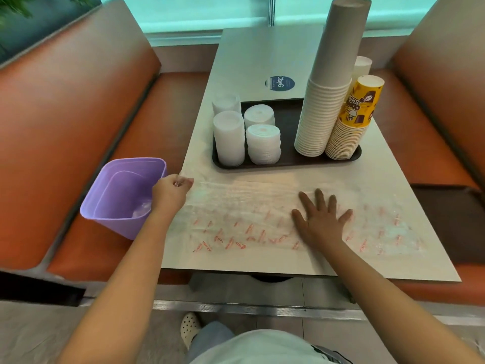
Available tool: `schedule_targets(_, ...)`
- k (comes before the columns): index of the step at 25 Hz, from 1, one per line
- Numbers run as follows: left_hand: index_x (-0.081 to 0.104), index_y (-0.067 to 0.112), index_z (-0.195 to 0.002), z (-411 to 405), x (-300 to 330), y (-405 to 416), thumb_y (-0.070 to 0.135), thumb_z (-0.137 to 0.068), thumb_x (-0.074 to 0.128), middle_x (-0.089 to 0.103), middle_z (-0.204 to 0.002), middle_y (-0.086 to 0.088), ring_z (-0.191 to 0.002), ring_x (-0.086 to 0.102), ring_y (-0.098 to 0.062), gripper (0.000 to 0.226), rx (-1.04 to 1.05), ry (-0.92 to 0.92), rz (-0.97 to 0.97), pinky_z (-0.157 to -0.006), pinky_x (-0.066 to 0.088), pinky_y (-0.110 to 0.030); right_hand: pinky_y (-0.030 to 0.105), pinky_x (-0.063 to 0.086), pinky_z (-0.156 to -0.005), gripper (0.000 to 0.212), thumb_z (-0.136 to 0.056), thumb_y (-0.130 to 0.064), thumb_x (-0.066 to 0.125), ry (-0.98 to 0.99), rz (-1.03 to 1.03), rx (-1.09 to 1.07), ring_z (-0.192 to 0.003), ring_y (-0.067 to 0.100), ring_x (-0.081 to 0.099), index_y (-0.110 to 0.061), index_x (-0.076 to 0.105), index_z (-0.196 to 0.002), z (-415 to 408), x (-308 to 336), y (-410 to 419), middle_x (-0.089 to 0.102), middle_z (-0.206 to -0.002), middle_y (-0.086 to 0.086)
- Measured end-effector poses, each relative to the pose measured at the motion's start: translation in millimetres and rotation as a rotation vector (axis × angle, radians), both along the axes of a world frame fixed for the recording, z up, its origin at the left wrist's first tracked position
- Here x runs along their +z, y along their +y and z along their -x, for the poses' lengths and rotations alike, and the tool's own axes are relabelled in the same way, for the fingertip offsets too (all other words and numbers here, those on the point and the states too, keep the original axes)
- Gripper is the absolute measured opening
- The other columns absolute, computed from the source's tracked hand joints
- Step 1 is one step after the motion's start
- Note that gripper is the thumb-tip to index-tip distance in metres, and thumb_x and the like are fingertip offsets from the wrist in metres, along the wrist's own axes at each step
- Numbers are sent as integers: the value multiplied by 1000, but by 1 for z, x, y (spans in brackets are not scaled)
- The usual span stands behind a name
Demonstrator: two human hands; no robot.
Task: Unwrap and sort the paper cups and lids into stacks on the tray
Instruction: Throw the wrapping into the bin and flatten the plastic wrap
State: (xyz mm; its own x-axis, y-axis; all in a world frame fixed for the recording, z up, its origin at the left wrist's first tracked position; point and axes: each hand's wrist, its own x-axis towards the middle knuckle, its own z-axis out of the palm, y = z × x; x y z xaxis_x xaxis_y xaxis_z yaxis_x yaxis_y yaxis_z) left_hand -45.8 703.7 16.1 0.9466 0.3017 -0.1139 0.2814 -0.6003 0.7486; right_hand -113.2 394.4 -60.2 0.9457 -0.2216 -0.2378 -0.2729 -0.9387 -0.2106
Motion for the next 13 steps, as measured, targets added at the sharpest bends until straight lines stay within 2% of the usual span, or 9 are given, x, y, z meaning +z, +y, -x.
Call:
schedule_targets(3, 63, -1, -85, 5, 1, 7, 29, -90, 58, 57, -74, -9, -73, 52, -27, 31, 44, 22, 40, -67, 44, -35, 64, -13, -107, 60, -93, -63, 18, 28, 35, -66, -145, 32, -13, -44, 5, -149, 2, 1, -20, -7, -160, -3)
schedule_targets(6, 67, 7, -103, 7, 17, 0, 26, -91, 57, 65, -89, -8, -75, 58, -23, 24, 94, 22, 136, -70, 50, -35, 64, -10, -109, 64, -93, -62, 22, 49, 84, -109, -145, 35, -11, -38, 7, -151, 0, 8, -25, -6, -160, 4)
schedule_targets(8, 61, 9, -112, 6, 34, -14, 19, -91, 57, 62, -95, -8, -62, 53, -16, 24, 76, 5, 230, -57, 46, -29, 61, -3, -114, 68, -93, -59, 32, -36, 65, -78, -146, 32, -5, -28, 14, -151, -3, 18, -17, 1, -160, 7)
schedule_targets(9, 57, 12, -115, 7, 46, -24, 15, -91, 56, 60, -98, -6, -57, 51, -14, 25, 56, 8, 258, -50, 44, -25, 58, 1, -115, 71, -91, -59, 37, -136, -27, -16, -147, 30, 2, -25, 21, -150, -4, 24, -8, 8, -159, 7)
schedule_targets(11, 47, 17, -122, 8, 66, -46, 8, -91, 52, 55, -91, -3, -53, 49, -12, 32, 6, 60, 325, -40, 41, -17, 52, 13, -116, 85, -77, -69, 43, -334, -343, 210, -144, 25, 18, -22, 30, -147, 3, 43, 16, 23, -155, 7)
schedule_targets(13, 43, 18, -122, 13, 80, -67, 3, -92, 48, 50, -82, -3, -55, 50, -14, 34, -34, 131, 467, -37, 41, -16, 48, 21, -114, 97, -67, -72, 50, -407, -499, 437, -140, 22, 28, -22, 29, -147, 13, 57, 42, 31, -152, 5)
